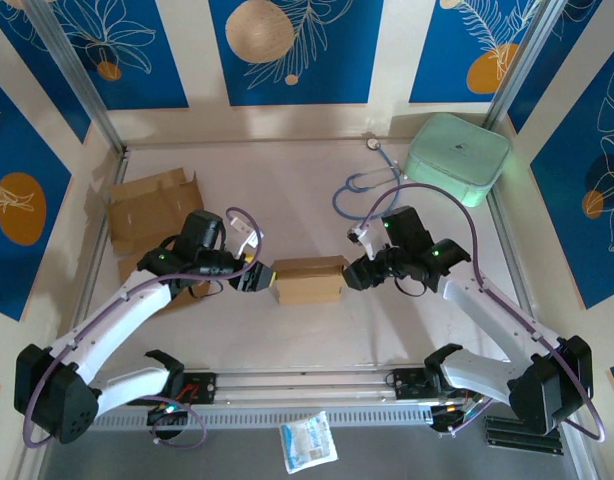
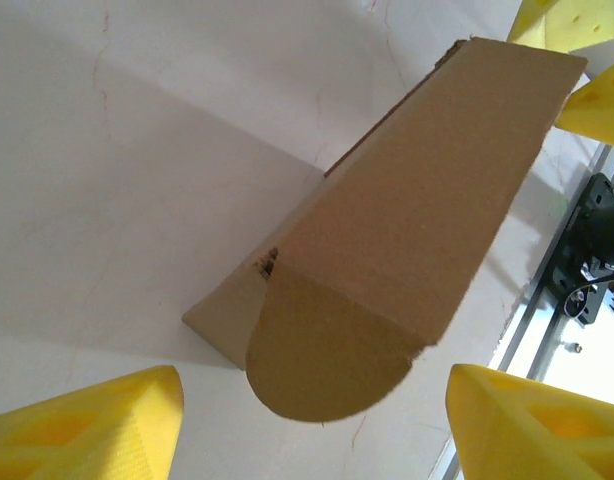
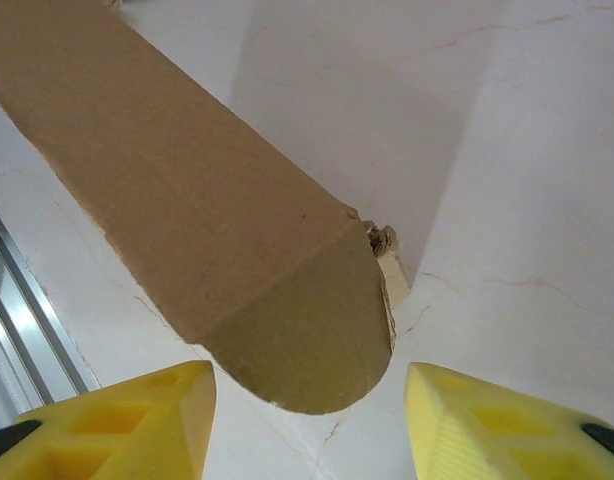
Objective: Fold the paper box
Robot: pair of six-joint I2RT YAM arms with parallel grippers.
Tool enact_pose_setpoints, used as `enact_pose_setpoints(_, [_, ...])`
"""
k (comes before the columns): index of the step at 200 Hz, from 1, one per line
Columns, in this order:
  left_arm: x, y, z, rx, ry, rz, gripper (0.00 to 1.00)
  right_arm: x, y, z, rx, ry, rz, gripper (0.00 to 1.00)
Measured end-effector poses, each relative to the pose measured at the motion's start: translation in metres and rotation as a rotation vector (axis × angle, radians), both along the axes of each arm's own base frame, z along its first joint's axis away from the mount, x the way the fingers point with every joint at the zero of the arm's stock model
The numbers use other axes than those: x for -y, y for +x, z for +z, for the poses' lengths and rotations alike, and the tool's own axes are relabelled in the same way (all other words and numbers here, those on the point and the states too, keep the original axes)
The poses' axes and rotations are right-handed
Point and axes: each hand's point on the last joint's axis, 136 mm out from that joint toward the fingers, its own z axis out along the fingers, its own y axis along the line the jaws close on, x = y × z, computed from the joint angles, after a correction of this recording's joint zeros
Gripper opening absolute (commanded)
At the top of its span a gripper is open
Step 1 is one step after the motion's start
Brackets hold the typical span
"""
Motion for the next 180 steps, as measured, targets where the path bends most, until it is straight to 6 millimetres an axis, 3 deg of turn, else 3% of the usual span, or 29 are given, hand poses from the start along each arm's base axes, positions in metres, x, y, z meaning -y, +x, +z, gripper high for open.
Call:
enact_pose_setpoints(85, [0.015, 0.003, 0.002, -0.021, -0.077, -0.028, 0.69, -0.002, 0.007, 0.002, 0.041, 0.011, -0.008, 0.29])
enact_pose_setpoints(180, [0.020, -0.007, 0.001, -0.047, -0.105, -0.072, 0.69, -0.003, 0.008, 0.011, 0.040, 0.029, -0.021, 0.24])
